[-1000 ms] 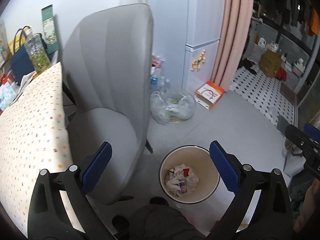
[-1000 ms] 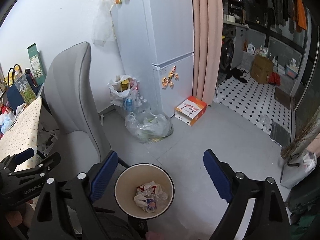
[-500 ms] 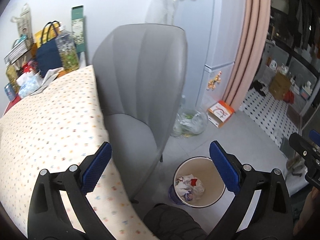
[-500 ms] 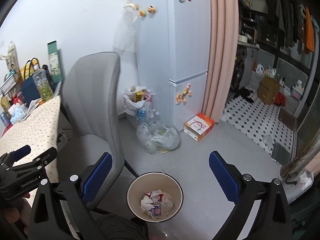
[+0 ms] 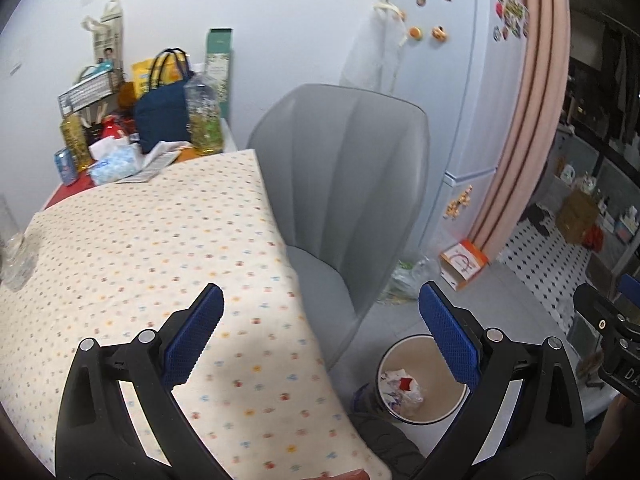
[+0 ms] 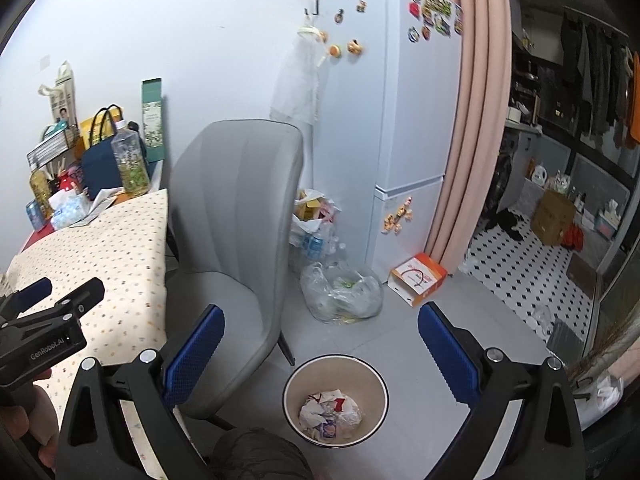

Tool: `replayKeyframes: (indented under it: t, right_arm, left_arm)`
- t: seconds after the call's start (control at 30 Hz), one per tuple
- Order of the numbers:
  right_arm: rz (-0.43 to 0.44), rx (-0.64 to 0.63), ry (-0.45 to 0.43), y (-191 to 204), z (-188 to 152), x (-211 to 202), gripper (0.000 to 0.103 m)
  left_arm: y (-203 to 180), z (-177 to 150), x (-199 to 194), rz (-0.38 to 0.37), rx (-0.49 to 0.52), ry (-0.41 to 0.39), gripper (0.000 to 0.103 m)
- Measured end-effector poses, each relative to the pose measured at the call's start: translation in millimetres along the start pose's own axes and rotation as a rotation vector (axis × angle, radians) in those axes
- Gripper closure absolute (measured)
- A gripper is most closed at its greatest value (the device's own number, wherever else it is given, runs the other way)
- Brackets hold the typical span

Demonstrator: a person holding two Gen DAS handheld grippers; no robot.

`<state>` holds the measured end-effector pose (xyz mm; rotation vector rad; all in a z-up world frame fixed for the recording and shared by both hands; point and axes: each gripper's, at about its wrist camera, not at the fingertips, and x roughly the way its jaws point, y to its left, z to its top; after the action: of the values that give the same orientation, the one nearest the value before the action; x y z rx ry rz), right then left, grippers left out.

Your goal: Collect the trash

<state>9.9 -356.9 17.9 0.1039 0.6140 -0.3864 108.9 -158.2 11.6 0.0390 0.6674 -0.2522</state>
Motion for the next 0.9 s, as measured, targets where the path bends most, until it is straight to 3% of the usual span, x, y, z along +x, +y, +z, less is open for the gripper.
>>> replayKeyframes:
  t: [0.47, 0.9]
  right_arm:
    - [0.036, -0.061, -0.075, 56, 0, -50, 0.008]
    - [0.105, -0.098, -0.124, 87, -22, -95, 0.008]
  left_arm:
    - [68, -15, -62, 0.087, -0.065, -0.094, 0.006]
    - [102, -46, -113, 0.139, -0.119, -0.146, 0.006]
